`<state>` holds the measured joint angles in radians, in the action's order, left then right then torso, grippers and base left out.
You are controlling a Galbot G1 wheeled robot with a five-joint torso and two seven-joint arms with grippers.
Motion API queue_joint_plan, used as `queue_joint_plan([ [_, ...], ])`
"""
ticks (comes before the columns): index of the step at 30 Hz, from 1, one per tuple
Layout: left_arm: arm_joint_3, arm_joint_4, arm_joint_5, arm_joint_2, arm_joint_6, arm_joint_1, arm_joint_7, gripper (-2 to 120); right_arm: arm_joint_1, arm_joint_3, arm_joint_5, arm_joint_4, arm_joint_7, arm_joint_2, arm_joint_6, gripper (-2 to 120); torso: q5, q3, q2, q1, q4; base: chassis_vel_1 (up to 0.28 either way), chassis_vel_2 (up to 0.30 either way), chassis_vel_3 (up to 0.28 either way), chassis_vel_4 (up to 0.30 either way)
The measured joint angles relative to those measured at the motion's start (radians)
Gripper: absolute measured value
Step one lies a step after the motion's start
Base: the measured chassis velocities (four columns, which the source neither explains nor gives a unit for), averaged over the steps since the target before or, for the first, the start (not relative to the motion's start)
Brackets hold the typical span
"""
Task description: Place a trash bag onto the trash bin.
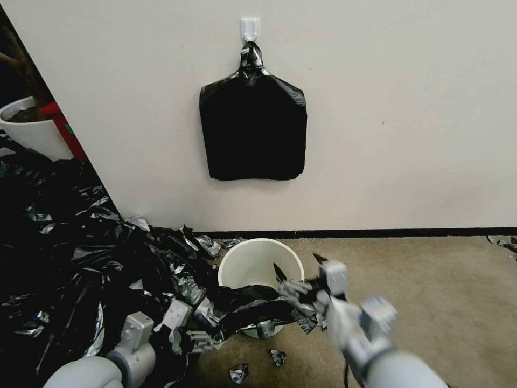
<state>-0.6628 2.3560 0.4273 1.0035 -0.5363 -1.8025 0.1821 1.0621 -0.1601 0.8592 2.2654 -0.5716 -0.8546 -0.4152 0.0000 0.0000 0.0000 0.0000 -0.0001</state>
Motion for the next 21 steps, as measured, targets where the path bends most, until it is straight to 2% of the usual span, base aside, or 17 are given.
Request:
queue_joint_plan([
  [2, -0.033, 0.012, 0.011, 0.015, 0.067, 0.011, -0.052, 100, -0.101, -0.010, 0.043, -0.090, 0.061, -0.034, -0.064, 100, -0.0001, 0.000, 0.000, 0.000, 0.0003, 0.000, 0.000, 0.000, 0.000],
  [3, -0.061, 0.022, 0.032, 0.035, 0.128, 0.024, -0.098, 100, -0.200, -0.023, 0.056, -0.210, 0.151, -0.072, -0.142, 100, 0.0000, 0.000, 0.000, 0.000, 0.0004, 0.000, 0.000, 0.000, 0.000],
  [4, -0.061, 0.022, 0.032, 0.035, 0.128, 0.024, -0.098, 100, -0.200, -0.023, 0.056, -0.210, 0.151, -0.072, -0.142, 100, 0.0000, 0.000, 0.000, 0.000, 0.0004, 0.000, 0.000, 0.000, 0.000],
  [6, -0.085, 0.030, 0.057, 0.060, 0.197, 0.045, -0.161, 100, -0.280, -0.045, 0.024, -0.323, 0.237, -0.109, -0.209, 100, -0.0001, 0.000, 0.000, 0.000, 0.0001, 0.000, 0.000, 0.000, 0.000],
  [7, -0.105, 0.033, 0.068, 0.080, 0.236, 0.061, -0.202, 100, -0.341, -0.074, -0.044, -0.424, 0.321, -0.145, -0.245, 100, -0.0001, 0.000, 0.000, 0.000, 0.0002, 0.000, 0.000, 0.000, 0.000],
  [8, -0.105, 0.033, 0.068, 0.080, 0.236, 0.061, -0.202, 100, -0.341, -0.074, -0.044, -0.424, 0.321, -0.145, -0.245, 100, -0.0001, 0.000, 0.000, 0.000, 0.0002, 0.000, 0.000, 0.000, 0.000],
  [9, -0.120, 0.035, 0.081, 0.095, 0.257, 0.071, -0.237, 100, -0.390, -0.097, -0.115, -0.512, 0.413, -0.173, -0.274, 100, 0.0000, 0.000, 0.000, 0.000, 0.0002, 0.000, 0.000, 0.000, 0.000],
  [10, -0.120, 0.035, 0.081, 0.095, 0.257, 0.071, -0.237, 100, -0.390, -0.097, -0.115, -0.512, 0.413, -0.173, -0.274, 100, 0.0000, 0.000, 0.000, 0.000, 0.0002, 0.000, 0.000, 0.000, 0.000],
  [12, -0.137, 0.038, 0.100, 0.111, 0.263, 0.077, -0.289, 100, -0.449, -0.124, -0.220, -0.622, 0.542, -0.203, -0.296, 100, -0.0001, 0.000, 0.000, 0.000, 0.0003, 0.000, 0.000, 0.000, 0.000],
  [13, -0.141, 0.038, 0.105, 0.117, 0.263, 0.076, -0.319, 100, -0.477, -0.132, -0.290, -0.686, 0.646, -0.220, -0.300, 100, -0.0002, 0.000, 0.000, 0.000, 0.0002, 0.000, 0.000, 0.000, 0.000],
  [14, -0.143, 0.037, 0.107, 0.121, 0.263, 0.072, -0.341, 100, -0.495, -0.133, -0.345, -0.727, 0.739, -0.232, -0.300, 100, -0.0001, 0.000, 0.000, 0.000, -0.0001, 0.000, 0.000, 0.000, 0.000],
  [15, -0.143, 0.037, 0.107, 0.121, 0.263, 0.072, -0.341, 100, -0.495, -0.133, -0.345, -0.727, 0.739, -0.232, -0.300, 100, -0.0001, 0.000, 0.000, 0.000, -0.0001, 0.000, 0.000, 0.000, 0.000],
  [16, -0.144, 0.032, 0.107, 0.125, 0.262, 0.066, -0.367, 100, -0.518, -0.138, -0.415, -0.771, 0.845, -0.248, -0.300, 100, -0.0002, 0.000, 0.000, 0.000, 0.0000, 0.000, 0.000, 0.000, 0.000],
  [18, -0.144, 0.030, 0.108, 0.126, 0.261, 0.064, -0.381, 100, -0.528, -0.143, -0.438, -0.789, 0.874, -0.259, -0.300, 97, -0.0003, 0.000, 0.000, 0.000, 0.0001, 0.000, 0.000, 0.000, 0.000],
  [20, -0.144, 0.025, 0.108, 0.128, 0.259, 0.065, -0.405, 100, -0.543, -0.149, -0.465, -0.820, 0.902, -0.279, -0.298, 87, -0.0002, 0.000, 0.000, 0.000, 0.0001, 0.000, 0.000, 0.000, 0.000],
  [21, -0.144, 0.025, 0.108, 0.128, 0.259, 0.065, -0.405, 100, -0.543, -0.149, -0.465, -0.820, 0.902, -0.279, -0.298, 87, -0.0002, 0.000, 0.000, 0.000, 0.0001, 0.000, 0.000, 0.000, 0.000],
])
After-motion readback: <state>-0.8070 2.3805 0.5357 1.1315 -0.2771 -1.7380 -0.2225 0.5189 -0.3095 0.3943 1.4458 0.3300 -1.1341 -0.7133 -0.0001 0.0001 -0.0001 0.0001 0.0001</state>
